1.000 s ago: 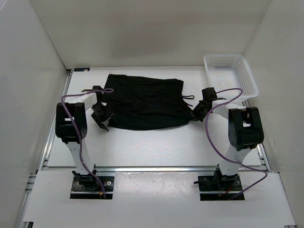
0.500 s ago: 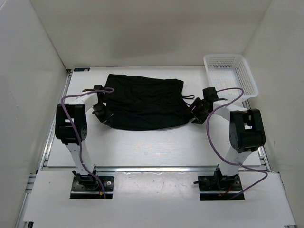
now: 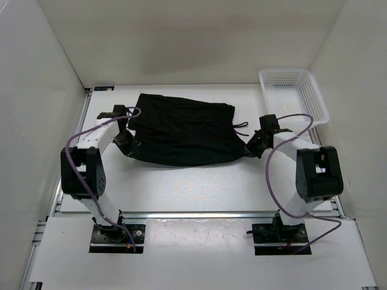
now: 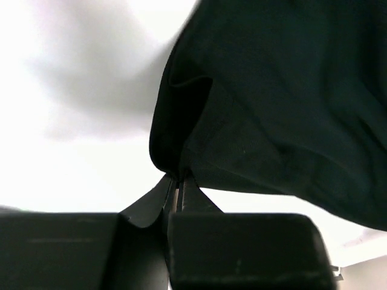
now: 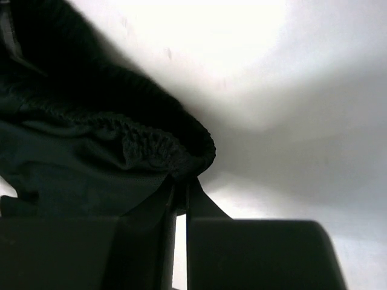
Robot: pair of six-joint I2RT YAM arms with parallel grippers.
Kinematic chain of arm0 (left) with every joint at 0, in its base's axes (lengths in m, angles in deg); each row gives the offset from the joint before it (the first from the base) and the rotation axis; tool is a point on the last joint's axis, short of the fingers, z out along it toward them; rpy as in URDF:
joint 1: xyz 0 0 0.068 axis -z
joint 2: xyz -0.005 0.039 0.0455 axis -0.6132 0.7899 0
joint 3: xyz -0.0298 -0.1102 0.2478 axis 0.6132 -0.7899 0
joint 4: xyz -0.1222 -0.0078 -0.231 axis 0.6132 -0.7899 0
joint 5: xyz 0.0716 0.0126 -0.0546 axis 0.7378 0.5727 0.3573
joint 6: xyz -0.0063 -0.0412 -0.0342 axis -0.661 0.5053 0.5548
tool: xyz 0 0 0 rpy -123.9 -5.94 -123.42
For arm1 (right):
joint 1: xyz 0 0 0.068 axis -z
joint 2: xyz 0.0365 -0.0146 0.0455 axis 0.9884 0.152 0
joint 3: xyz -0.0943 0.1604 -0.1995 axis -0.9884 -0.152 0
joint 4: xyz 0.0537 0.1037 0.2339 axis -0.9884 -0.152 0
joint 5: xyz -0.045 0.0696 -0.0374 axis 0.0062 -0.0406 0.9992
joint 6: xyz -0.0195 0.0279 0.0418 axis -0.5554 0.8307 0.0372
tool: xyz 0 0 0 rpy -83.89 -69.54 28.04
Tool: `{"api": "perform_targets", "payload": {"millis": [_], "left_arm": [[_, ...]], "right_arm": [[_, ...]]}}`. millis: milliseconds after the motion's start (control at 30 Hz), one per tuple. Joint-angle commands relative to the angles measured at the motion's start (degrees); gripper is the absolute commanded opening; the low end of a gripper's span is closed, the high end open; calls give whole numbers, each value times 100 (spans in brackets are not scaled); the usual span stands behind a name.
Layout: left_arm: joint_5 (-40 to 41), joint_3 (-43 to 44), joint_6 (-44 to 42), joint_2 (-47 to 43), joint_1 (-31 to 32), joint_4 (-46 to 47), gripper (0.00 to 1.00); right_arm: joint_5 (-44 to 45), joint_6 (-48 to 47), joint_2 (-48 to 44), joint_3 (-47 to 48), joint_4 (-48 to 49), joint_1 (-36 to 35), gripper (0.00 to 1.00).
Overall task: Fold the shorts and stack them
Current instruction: Fold the shorts
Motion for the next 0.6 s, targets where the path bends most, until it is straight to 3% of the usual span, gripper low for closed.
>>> {"api": "perform_targets", "payload": {"millis": [0,333,433,567], "left_arm": [[223,-158,133,-1116,29,-398,10],[338,-1635,598,-3279,29,-1004,10],[338,-1583,599,-3719,29,-1206,10],[504,-603,538,-3539,29,-1269,10]], "right_arm": [[138,-372,-891,-388,-551,-23,0],[200,-539,-3450,-1953,-1808,-23,0],[200,-539,-4092,-2129,-2300,-23,0],[95,-408,-4699,-2042,-2818,-23,0]]}}
